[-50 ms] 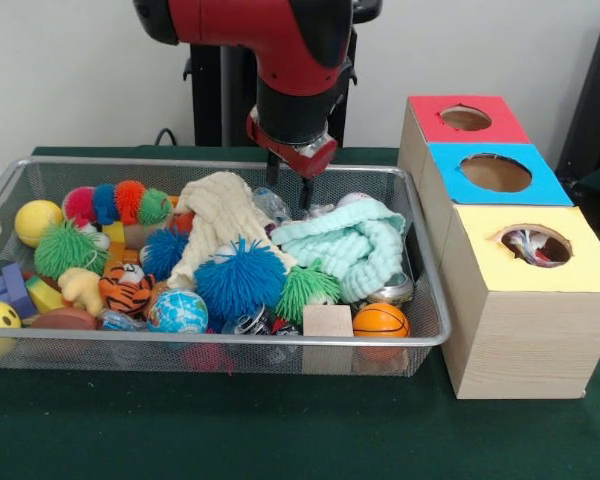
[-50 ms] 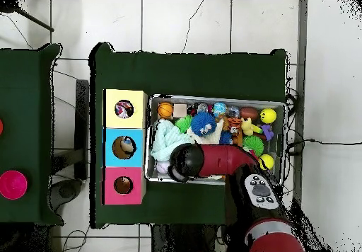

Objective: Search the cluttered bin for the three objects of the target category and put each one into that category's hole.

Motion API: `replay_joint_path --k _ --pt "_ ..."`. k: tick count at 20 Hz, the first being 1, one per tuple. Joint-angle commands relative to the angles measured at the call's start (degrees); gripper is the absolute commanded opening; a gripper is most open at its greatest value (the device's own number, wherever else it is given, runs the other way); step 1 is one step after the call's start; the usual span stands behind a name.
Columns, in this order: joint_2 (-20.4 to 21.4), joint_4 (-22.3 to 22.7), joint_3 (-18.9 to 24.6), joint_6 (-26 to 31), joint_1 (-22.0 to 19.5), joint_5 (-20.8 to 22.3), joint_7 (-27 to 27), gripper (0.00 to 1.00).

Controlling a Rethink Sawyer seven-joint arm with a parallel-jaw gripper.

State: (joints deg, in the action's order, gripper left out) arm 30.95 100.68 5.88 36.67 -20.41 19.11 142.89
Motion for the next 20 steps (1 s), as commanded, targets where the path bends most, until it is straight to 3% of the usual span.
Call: replay_joint_path --k 1,6,12,20 --pt "-1.1 5.0 7.0 -5.3 -0.9 3.3 -6.9 1.00" --pt "-3.9 4.6 5.1 -10.9 1.1 4.8 -2.8 1.00" --pt "-9.5 1.0 3.6 -16.0 -0.9 8.7 -4.0 1.00" --pt "-8.4 2.4 4.6 -15.1 -2.4 9.6 -5.2 1.00"
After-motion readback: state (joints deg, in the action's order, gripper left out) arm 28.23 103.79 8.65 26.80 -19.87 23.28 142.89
